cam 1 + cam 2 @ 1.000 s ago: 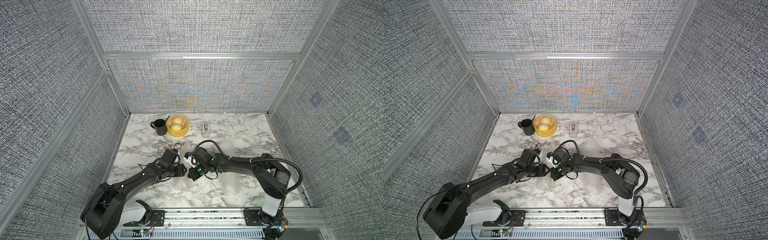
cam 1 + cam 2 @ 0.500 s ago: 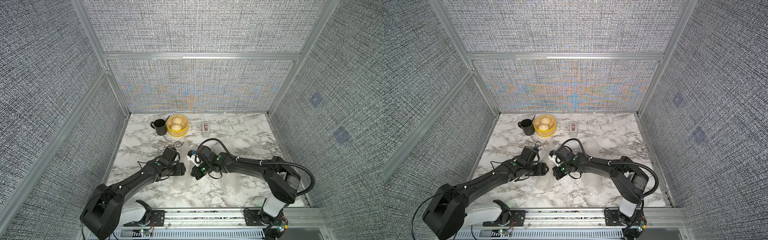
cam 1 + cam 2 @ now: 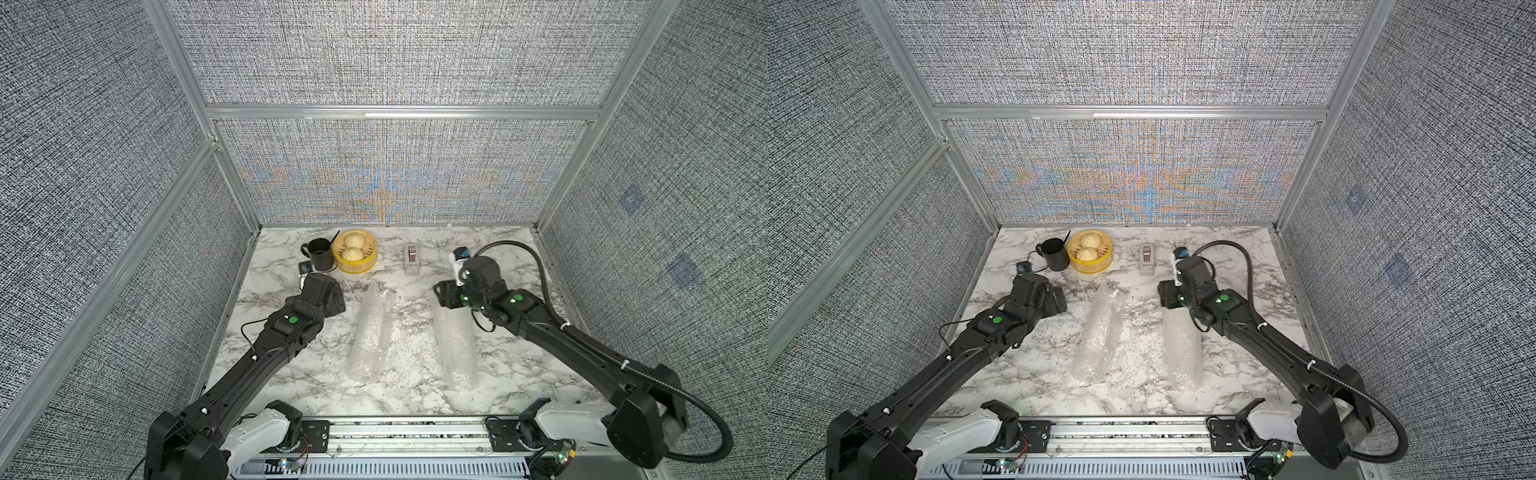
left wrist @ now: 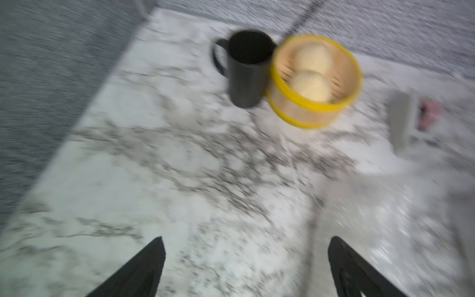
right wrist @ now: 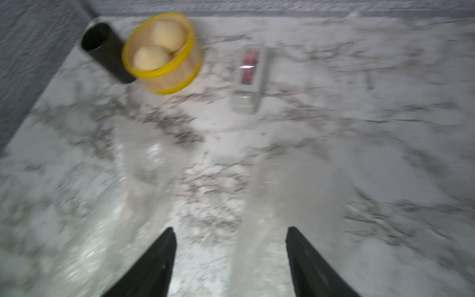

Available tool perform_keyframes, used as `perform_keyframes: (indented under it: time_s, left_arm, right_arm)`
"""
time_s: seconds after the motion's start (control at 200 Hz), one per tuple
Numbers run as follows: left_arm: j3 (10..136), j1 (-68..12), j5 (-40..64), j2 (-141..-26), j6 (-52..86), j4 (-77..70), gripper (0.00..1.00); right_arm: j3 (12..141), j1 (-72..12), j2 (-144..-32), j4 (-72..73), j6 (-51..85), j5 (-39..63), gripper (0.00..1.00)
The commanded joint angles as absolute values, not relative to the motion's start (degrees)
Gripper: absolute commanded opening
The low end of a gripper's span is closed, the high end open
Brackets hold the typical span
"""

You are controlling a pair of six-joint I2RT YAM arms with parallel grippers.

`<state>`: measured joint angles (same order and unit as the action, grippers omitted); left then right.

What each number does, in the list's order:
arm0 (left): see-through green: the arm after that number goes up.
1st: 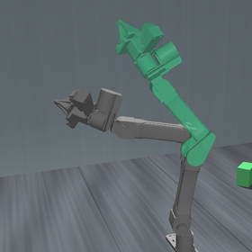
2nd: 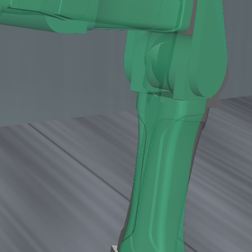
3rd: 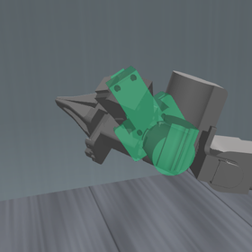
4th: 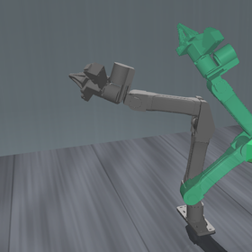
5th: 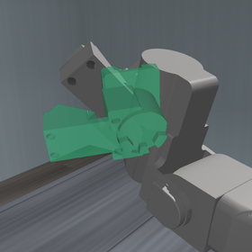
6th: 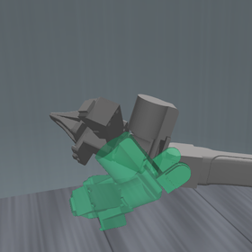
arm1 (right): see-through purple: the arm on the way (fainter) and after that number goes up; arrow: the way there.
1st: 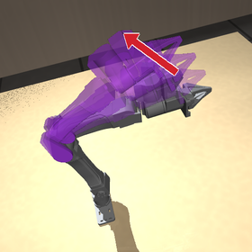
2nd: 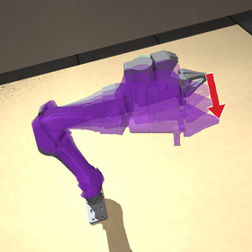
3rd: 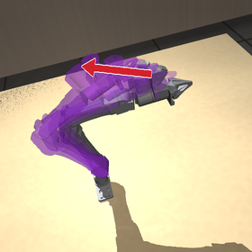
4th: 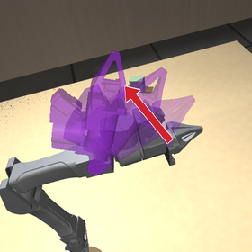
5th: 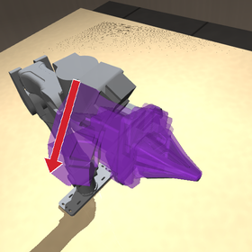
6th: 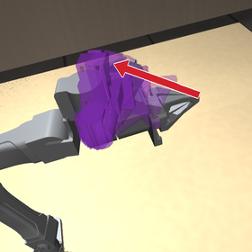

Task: Wrap vases in bubble wrap
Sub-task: Reset both arms

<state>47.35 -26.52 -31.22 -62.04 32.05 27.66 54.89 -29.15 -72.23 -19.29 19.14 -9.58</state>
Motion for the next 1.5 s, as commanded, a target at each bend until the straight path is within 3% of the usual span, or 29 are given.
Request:
perform_keyframes:
  time_s: [0.0, 0.13, 0.3, 0.575, 0.62, 0.74, 0.806, 0.876, 0.951, 1.021, 1.211, 1.291, 1.496]
  left_arm:
    - [43.08, -21.68, -54.30, -67.25, 25.69, 17.06, 0.99]
    - [43.90, -13.20, -47.53, -76.22, 21.07, 10.53, 0.99]
    - [38.84, -11.61, -43.03, -77.30, 10.89, -3.24, 0.99]
    - [21.24, -5.97, -23.59, -72.54, 2.96, -34.30, 0.99]
    - [18.62, -5.25, -19.90, -72.70, 0.79, -40.78, 0.99]
    - [20.43, -4.48, -14.24, -75.79, -0.57, -41.21, 0.99]
    - [19.33, -4.68, -12.06, -79.60, -1.77, -47.18, 0.99]
    - [19.35, -4.64, -13.20, -81.15, -0.71, -48.58, 0.99]
    - [21.56, -3.83, -12.12, -81.90, -0.12, -45.30, 0.99]
    - [22.99, -2.86, -10.55, -82.36, 0.49, -42.84, 0.99]
    - [18.72, -1.58, -6.91, -87.71, 0.70, -56.87, 0.99]
    - [21.86, -0.21, -6.72, -85.52, 2.28, -46.93, 0.99]
    - [21.01, -0.18, -6.68, -85.58, 2.11, -49.03, 0.99]
  right_arm:
    - [45.97, -18.45, -69.08, -10.56, 19.08, -25.19, 0.85]
    - [37.20, -9.86, -70.41, 1.36, 15.47, -27.32, 0.93]
    - [31.79, -6.80, -72.21, 11.06, 7.54, -23.97, 0.99]
    - [24.18, -3.97, -78.10, 35.92, -2.56, -6.93, 0.99]
    - [25.23, -2.83, -79.70, 35.95, -2.37, -3.60, 0.99]
    - [27.22, -2.61, -80.39, 32.44, -3.28, 0.62, 0.99]
    - [22.70, -2.46, -83.70, 44.22, -4.93, 6.29, 0.99]
    - [19.82, -2.35, -89.20, 56.33, -3.26, 5.05, 0.99]
    - [25.35, -1.35, -86.74, 41.47, -2.04, 3.64, 0.99]
    - [22.24, -1.14, -88.73, 50.43, -1.03, 1.86, 0.99]
    - [23.64, -2.09, -87.32, 45.75, -1.58, -0.09, 0.99]
    - [23.46, -2.07, -87.67, 46.64, -1.71, -0.09, 0.99]
    - [24.12, -2.11, -88.22, 45.91, -2.02, 0.17, 0.99]
